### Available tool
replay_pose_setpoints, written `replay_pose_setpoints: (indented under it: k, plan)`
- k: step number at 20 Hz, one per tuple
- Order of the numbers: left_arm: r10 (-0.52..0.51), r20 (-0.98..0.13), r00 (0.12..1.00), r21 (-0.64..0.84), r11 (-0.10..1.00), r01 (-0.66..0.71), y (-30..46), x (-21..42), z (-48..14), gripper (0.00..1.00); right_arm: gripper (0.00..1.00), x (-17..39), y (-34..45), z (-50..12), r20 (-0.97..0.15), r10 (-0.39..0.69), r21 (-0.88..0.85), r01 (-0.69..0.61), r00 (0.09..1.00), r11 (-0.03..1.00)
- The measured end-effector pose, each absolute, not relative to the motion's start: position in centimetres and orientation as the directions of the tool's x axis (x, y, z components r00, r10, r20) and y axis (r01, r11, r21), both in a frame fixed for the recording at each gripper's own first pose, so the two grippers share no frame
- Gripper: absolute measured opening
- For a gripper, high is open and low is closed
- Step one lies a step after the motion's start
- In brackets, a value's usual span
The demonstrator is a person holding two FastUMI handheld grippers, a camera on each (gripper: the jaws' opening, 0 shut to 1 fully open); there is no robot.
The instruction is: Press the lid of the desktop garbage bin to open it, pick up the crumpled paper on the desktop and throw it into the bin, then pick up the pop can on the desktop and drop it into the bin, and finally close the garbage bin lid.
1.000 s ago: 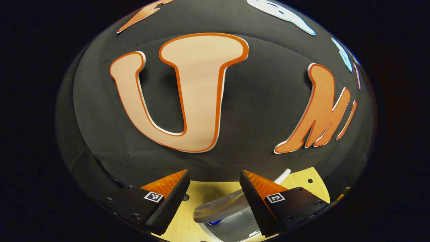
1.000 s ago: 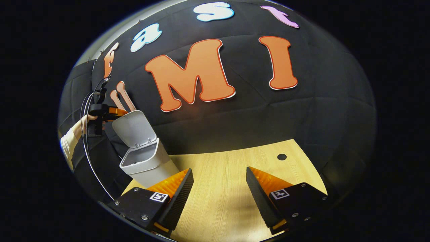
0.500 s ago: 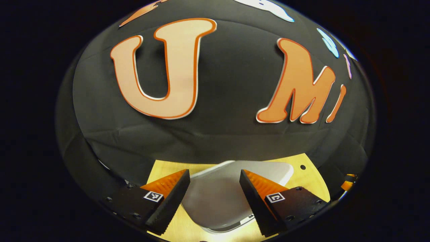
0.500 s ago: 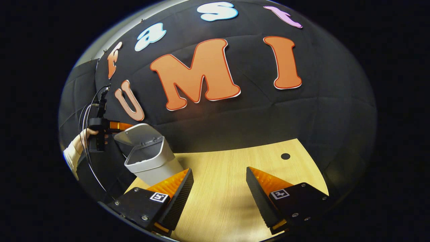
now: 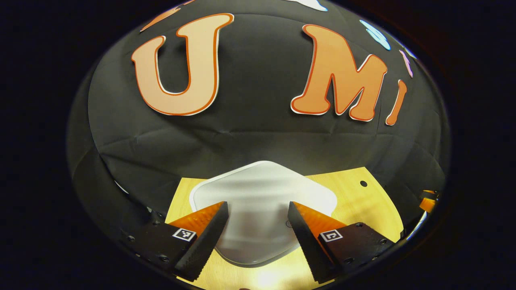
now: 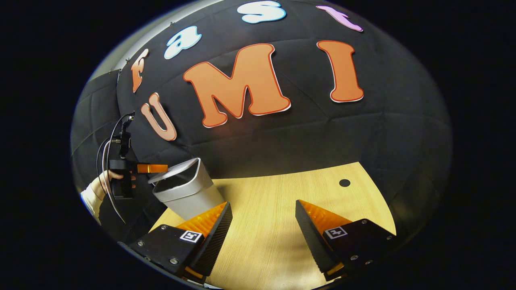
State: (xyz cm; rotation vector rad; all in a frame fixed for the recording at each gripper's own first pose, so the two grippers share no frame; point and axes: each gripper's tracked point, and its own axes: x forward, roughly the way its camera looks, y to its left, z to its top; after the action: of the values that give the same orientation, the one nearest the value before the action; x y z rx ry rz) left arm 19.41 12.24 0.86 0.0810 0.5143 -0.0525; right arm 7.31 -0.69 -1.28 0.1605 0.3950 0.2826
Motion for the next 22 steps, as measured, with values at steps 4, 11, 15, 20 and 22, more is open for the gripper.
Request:
replay_pose_setpoints:
  k: [4, 11, 15, 20, 22]
  plan:
    - [-0.035, -0.513, 0.857, 0.061, 0.995, 0.077, 11.5, 18.2, -0.9, 0.96, 0.94, 7.2, -0.7, -1.5, -0.357, 0.314, 0.219, -0.248, 0.88, 0.944]
    - [-0.051, -0.532, 0.845, 0.11, 0.986, 0.128, 10.1, 16.4, -3.4, 0.96, 0.94, 7.3, -0.5, -1.9, -0.36, 0.336, 0.241, -0.261, 0.87, 0.935]
    - [-0.017, -0.534, 0.845, 0.189, 0.972, 0.139, 10.0, 16.3, -4.2, 0.98, 0.94, 7.5, -0.5, -1.9, -0.357, 0.347, 0.254, -0.267, 0.867, 0.93]
    - [-0.01, -0.524, 0.851, 0.21, 0.968, 0.14, 10.0, 16.3, -4.2, 1.0, 0.94, 7.4, 0.0, -1.8, -0.347, 0.369, 0.278, -0.282, 0.862, 0.918]
    - [-0.009, -0.52, 0.854, 0.206, 0.969, 0.136, 9.9, 16.5, -4.0, 1.0, 0.94, 7.4, 0.0, -1.8, -0.348, 0.372, 0.273, -0.287, 0.86, 0.918]
